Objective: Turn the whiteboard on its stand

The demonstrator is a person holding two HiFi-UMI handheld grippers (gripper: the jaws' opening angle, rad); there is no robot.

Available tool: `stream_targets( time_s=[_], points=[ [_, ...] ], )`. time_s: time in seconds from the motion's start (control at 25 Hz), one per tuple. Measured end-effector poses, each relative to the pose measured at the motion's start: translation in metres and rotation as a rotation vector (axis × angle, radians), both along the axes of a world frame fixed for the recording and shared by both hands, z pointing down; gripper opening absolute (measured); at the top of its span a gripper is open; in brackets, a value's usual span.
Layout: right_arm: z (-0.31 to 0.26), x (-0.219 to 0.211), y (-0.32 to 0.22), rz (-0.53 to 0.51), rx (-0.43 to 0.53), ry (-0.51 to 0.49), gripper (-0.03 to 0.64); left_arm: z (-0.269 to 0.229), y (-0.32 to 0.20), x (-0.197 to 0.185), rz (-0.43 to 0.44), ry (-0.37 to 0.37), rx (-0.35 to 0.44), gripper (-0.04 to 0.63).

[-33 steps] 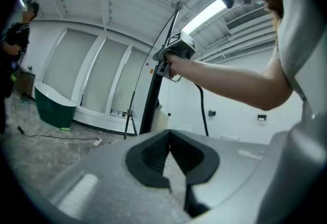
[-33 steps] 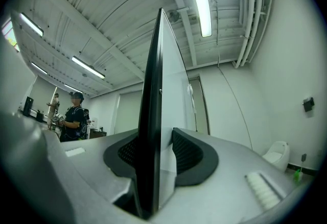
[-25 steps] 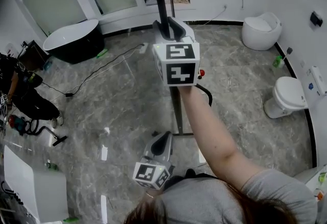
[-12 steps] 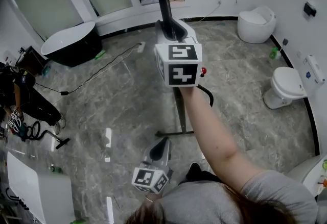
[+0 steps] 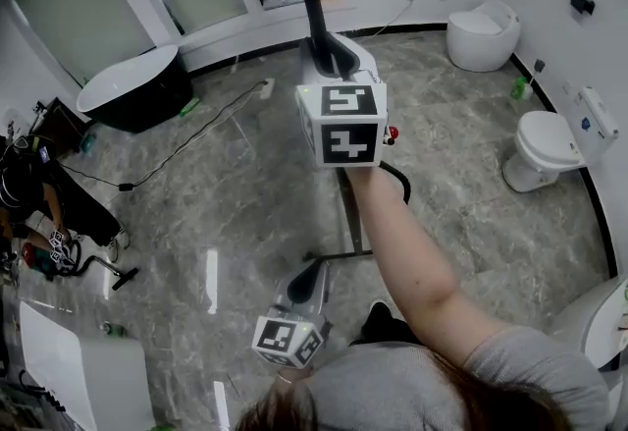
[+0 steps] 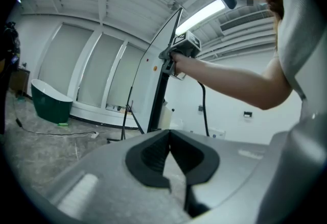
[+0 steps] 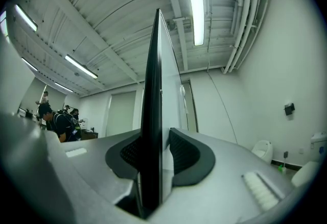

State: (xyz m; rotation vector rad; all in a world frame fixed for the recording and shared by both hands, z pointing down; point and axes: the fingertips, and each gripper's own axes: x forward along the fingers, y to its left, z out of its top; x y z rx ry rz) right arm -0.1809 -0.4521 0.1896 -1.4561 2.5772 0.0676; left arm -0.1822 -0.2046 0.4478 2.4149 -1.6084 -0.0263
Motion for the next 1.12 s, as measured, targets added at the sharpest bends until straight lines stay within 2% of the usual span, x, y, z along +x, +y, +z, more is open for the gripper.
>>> stream_targets(
  time_s=[0.36, 0.72, 1.12],
  points=[
    [-0.001, 0.013, 0.034, 0.051, 0.003, 0.012, 0.096, -0.002, 0.031, -0.001, 0.051, -0.022, -0.006, 0.002],
    [-0.004, 0.033, 0.069, 0.056, 0.013, 0.007, 0.098, 0.012, 0.068, 0.012, 0.112, -0.003, -0.028, 0.002],
    [-0.001, 0.048, 0.102, 0.046, 0.011, 0.017, 0.103, 0.002, 0.088, 0.028, 0.113, -0.011, 0.003, 0.002]
  ],
)
